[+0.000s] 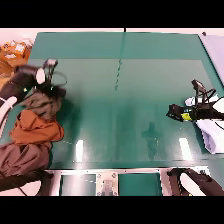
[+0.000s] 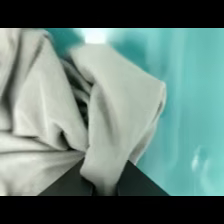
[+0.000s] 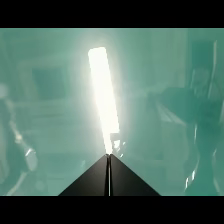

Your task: Fold the shirts.

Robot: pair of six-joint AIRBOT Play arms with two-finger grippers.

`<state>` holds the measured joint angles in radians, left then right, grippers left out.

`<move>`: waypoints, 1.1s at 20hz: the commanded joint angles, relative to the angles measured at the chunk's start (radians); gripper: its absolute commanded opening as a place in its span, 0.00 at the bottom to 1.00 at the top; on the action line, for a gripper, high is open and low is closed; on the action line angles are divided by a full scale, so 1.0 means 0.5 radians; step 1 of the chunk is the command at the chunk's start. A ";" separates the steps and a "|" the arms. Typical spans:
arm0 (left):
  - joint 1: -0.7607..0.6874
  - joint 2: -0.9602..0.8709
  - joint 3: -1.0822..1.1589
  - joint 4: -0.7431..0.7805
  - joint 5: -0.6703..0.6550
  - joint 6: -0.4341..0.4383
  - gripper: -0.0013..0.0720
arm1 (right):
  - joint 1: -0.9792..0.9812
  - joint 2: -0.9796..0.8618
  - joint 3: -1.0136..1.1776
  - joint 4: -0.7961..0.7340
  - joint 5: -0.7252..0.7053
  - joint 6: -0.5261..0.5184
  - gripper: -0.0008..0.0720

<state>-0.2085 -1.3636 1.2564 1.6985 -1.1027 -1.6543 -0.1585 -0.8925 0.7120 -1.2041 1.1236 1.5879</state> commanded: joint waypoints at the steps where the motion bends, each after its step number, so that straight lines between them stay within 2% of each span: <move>1: -0.330 0.124 0.401 -0.084 -0.152 -0.008 0.05 | 0.000 -0.024 -0.051 0.031 0.007 0.002 0.04; 5: -0.748 0.125 0.461 -0.394 -0.087 0.014 0.05 | 0.000 -0.024 0.060 0.031 0.007 0.017 0.04; 7: -0.902 0.079 0.370 -0.558 0.080 0.027 0.05 | 0.001 -0.024 0.126 0.037 0.007 0.017 0.04; 8: -0.959 0.049 0.317 -0.634 0.160 0.029 0.33 | 0.000 -0.024 0.142 0.037 0.007 0.018 0.09; 9: -0.985 0.013 0.290 -0.671 0.176 0.027 0.75 | 0.000 -0.024 0.146 0.037 0.006 0.037 0.27; 10: -0.983 -0.029 0.287 -0.680 0.129 0.031 0.84 | -0.001 -0.024 0.145 0.035 0.006 0.070 0.35; 12: -0.888 -0.050 0.288 -0.596 -0.044 0.085 0.84 | -0.037 -0.024 0.146 0.039 0.010 0.070 0.38; 14: -0.661 -0.046 0.288 -0.545 -0.229 0.086 0.84 | -0.097 -0.047 0.146 0.040 0.005 0.068 0.48; 16: -0.415 -0.050 0.266 -0.593 -0.386 0.079 0.84 | -0.123 -0.122 0.145 0.040 -0.005 0.046 0.59; 17: -0.323 -0.050 0.223 -0.671 -0.412 0.080 0.84 | -0.122 -0.175 0.146 0.048 -0.048 0.043 0.59; 19: -0.230 -0.051 0.047 -0.835 -0.326 0.098 0.84 | -0.120 -0.332 0.152 0.249 -0.201 -0.107 0.59; 22: -0.240 -0.064 -0.289 -1.065 0.156 0.153 0.84 | -0.105 -0.664 0.271 0.560 -0.282 -0.296 0.59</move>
<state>-0.3599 -1.3895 1.2327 1.2854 -1.1828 -1.6012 -0.2134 -1.1076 0.8116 -1.0573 1.0351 1.5257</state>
